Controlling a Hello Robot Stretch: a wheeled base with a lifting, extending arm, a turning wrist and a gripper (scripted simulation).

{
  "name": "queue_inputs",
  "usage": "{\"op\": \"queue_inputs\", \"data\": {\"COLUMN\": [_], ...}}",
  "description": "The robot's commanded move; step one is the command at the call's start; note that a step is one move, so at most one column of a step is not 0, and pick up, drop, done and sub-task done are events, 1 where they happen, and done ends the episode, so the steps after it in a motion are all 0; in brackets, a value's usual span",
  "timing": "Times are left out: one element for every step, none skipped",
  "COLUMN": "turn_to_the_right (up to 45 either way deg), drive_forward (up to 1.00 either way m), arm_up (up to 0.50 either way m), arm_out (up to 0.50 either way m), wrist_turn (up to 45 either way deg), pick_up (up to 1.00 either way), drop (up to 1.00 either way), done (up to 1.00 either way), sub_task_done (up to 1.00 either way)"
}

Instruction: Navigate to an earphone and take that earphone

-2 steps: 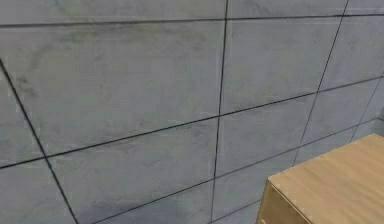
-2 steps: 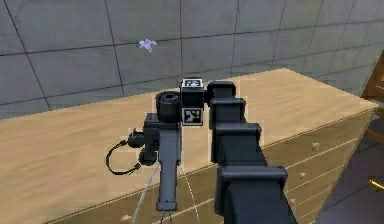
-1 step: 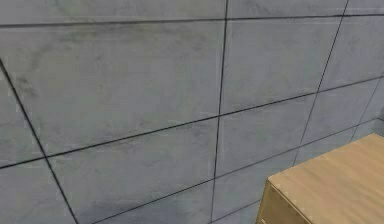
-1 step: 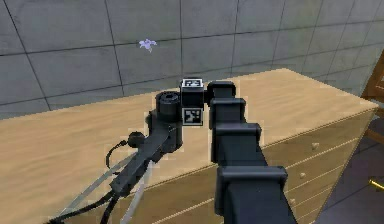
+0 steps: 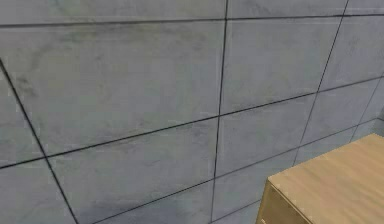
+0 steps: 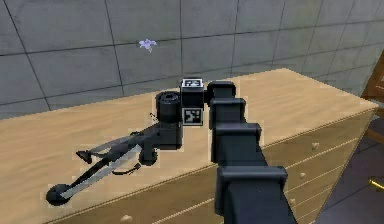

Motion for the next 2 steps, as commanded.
{"op": "queue_inputs", "data": {"turn_to_the_right": [0.0, 0.0], "drive_forward": [0.00, 0.00], "arm_up": [0.00, -0.12], "arm_out": [0.00, 0.00], "wrist_turn": [42.0, 0.0], "pick_up": [0.00, 0.00], "drop": [0.00, 0.00], "done": [0.00, 0.00], "sub_task_done": [0.00, 0.00]}}
